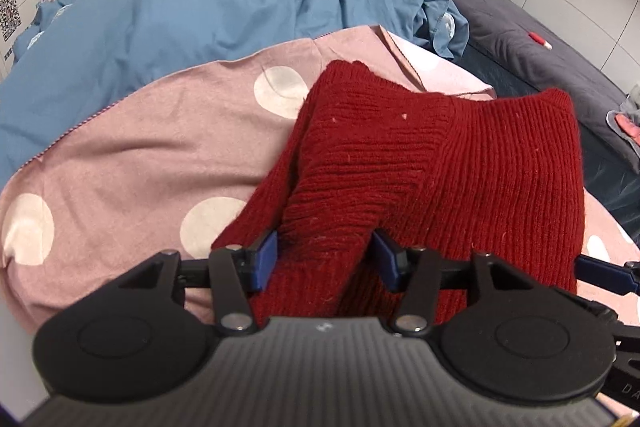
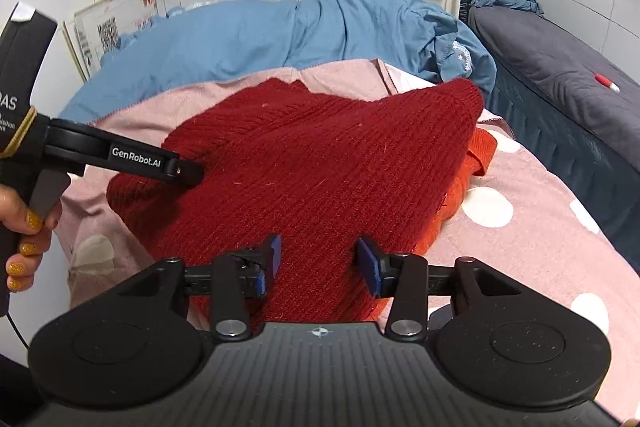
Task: Fold small clothes
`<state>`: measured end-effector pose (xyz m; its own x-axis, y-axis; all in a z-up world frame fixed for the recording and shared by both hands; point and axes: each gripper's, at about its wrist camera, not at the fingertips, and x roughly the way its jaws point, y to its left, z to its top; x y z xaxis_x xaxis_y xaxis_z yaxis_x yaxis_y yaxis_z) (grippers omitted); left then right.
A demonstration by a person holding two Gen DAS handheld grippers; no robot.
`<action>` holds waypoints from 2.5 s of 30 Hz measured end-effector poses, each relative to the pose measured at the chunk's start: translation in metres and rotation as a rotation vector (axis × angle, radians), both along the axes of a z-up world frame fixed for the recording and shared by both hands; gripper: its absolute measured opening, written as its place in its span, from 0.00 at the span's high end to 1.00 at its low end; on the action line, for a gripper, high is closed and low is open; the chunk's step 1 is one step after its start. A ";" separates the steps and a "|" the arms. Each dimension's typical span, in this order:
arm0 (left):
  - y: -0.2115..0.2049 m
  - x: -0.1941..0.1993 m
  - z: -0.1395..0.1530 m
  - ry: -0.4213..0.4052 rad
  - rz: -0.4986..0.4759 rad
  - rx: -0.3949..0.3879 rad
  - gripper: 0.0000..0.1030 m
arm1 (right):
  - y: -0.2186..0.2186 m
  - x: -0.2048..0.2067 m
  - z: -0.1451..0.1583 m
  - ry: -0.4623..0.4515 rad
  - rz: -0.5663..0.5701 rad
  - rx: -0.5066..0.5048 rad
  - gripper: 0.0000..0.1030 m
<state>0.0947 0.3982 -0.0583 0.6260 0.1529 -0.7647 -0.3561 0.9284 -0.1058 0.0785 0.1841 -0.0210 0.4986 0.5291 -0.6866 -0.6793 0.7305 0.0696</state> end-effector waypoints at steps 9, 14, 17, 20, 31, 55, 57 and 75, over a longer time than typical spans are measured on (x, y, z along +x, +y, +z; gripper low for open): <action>-0.002 0.001 0.005 0.035 -0.016 0.010 0.32 | 0.001 0.008 -0.002 0.050 -0.030 -0.003 0.19; -0.013 -0.010 0.035 0.065 -0.038 0.134 0.00 | -0.008 0.012 0.017 0.117 -0.090 0.051 0.00; -0.025 -0.017 0.056 0.094 -0.069 0.238 0.00 | -0.006 0.010 0.035 0.119 -0.081 0.022 0.00; -0.037 -0.019 0.071 0.150 -0.104 0.302 0.00 | -0.002 0.010 0.051 0.135 -0.098 -0.020 0.00; -0.054 -0.021 0.079 0.286 -0.120 0.321 0.00 | 0.017 0.014 0.083 0.168 -0.027 -0.149 0.00; -0.056 -0.012 0.065 0.305 -0.120 0.287 0.00 | 0.030 0.015 0.071 0.207 -0.001 -0.205 0.00; -0.055 -0.011 0.065 0.304 -0.119 0.278 0.00 | 0.030 0.014 0.071 0.206 0.000 -0.203 0.00; -0.054 -0.011 0.062 0.306 -0.116 0.261 0.00 | 0.034 0.011 0.072 0.198 0.017 -0.203 0.00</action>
<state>0.0838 0.3443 0.0038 0.4005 0.3076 -0.8631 -0.2258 0.9460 0.2324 0.0900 0.2184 0.0508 0.3367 0.3782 -0.8623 -0.6792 0.7318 0.0558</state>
